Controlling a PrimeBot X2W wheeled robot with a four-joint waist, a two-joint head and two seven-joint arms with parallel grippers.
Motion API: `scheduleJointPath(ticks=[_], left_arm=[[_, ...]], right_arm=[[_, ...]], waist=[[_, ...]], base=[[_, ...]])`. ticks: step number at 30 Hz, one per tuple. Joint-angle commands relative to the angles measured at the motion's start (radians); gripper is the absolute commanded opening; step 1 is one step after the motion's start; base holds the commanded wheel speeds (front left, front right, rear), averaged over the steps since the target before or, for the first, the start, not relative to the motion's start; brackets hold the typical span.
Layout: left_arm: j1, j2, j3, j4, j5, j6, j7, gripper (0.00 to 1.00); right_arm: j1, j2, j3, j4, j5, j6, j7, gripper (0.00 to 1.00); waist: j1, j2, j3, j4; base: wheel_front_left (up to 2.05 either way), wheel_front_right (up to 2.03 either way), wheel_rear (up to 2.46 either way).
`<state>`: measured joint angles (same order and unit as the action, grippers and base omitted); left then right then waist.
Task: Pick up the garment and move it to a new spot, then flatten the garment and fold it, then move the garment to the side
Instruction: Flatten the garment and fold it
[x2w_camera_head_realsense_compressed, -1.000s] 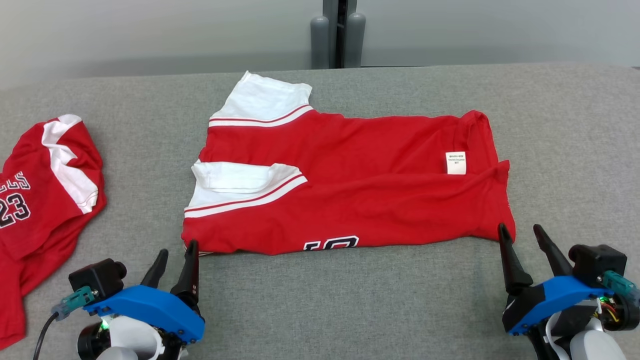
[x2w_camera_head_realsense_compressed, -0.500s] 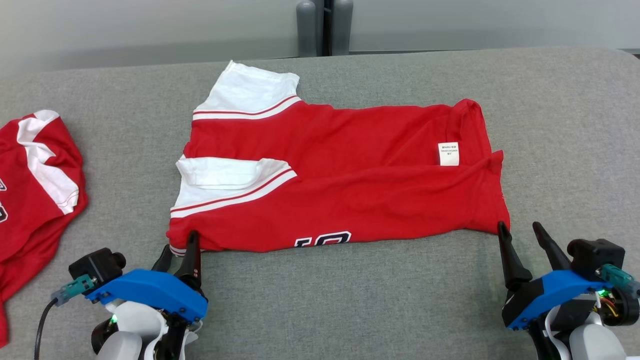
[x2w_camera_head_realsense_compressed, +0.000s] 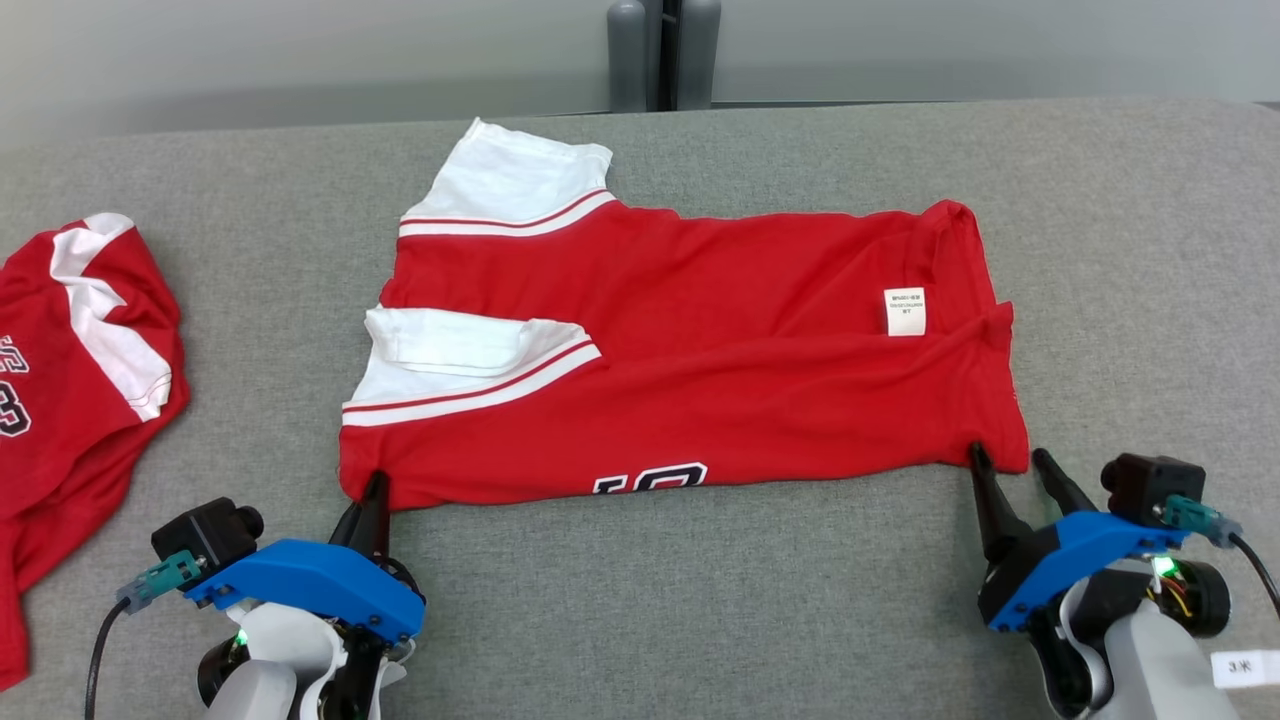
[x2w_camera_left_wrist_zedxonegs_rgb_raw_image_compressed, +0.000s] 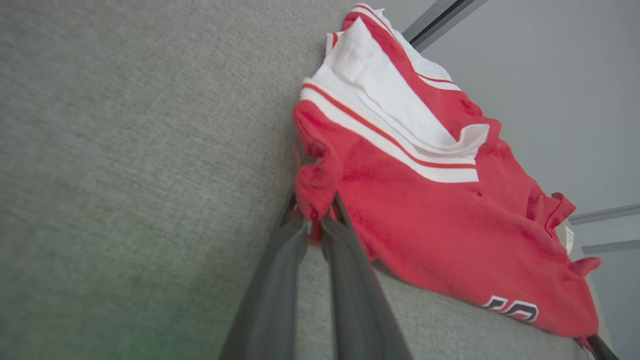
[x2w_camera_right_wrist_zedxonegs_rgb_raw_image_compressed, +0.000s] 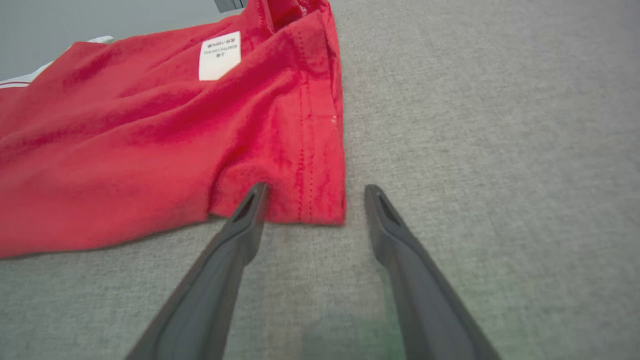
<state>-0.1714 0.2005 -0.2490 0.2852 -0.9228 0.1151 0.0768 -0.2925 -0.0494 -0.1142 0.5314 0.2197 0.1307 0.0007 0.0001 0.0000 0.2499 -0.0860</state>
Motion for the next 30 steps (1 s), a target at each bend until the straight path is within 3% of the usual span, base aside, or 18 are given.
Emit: scheduleJointPath(ticks=[1,3,4,5,6,11,15,21,27,30], left_arm=[[-0.017,0.002,-0.001,0.002,0.005,-0.005,-0.006,0.0],[-0.02,0.0,-0.004,0.005,0.004,-0.011,-0.011,0.0],[-0.021,0.0,-0.005,0.006,0.006,-0.016,-0.015,0.0],[-0.021,0.0,-0.007,0.007,0.008,-0.019,-0.018,0.0],[-0.02,0.0,-0.008,0.008,0.009,-0.022,-0.02,0.0],[0.006,0.007,-0.013,-0.014,0.02,-0.032,-0.045,0.0],[0.061,0.016,-0.024,-0.071,0.019,-0.037,-0.04,0.0],[0.214,0.065,-0.039,-0.227,0.026,-0.014,-0.014,0.0],[0.4,0.127,-0.041,-0.401,0.029,0.043,0.034,0.0],[0.459,0.13,-0.045,-0.444,0.014,0.062,0.051,0.0]], right_arm=[[-0.019,-0.002,0.003,0.014,0.001,0.0,-0.008,1.0],[-0.045,-0.002,0.009,0.059,0.011,0.0,-0.014,0.42],[-0.057,-0.002,0.012,0.08,0.009,0.0,-0.015,0.3],[-0.067,-0.002,0.013,0.1,0.007,0.0,-0.02,0.07],[-0.076,-0.002,0.014,0.115,0.007,0.0,-0.027,0.0],[-0.079,-0.002,0.008,0.137,0.013,0.0,-0.079,0.0],[-0.011,-0.002,0.003,0.086,-0.007,0.0,-0.089,0.0],[0.163,-0.002,0.005,-0.116,0.01,0.0,-0.042,0.0],[0.384,-0.002,-0.013,-0.341,0.043,0.0,0.048,0.0],[0.465,-0.002,-0.019,-0.404,0.08,0.0,0.09,0.0]], waist=[[-0.0001,0.0,-0.001,0.001],[-0.0001,0.0,-0.003,0.003],[-0.0001,0.0,-0.005,0.005],[-0.0001,0.0,-0.007,0.006],[-0.0001,0.0,-0.01,0.008],[-0.0001,0.0,-0.034,0.012],[-0.0001,0.0,-0.062,0.014],[-0.0001,0.0,-0.106,0.008],[-0.0001,0.0,-0.145,0.008],[-0.0001,0.0,-0.153,0.011]], base=[[0.0,0.0,0.0],[0.0,0.0,0.0],[0.0,0.0,0.0],[0.0,0.0,0.0],[0.0,0.0,0.0],[0.0,0.0,0.0],[0.0,0.0,0.0],[0.0,0.0,0.0],[0.0,0.0,0.0],[0.0,0.0,0.0]])
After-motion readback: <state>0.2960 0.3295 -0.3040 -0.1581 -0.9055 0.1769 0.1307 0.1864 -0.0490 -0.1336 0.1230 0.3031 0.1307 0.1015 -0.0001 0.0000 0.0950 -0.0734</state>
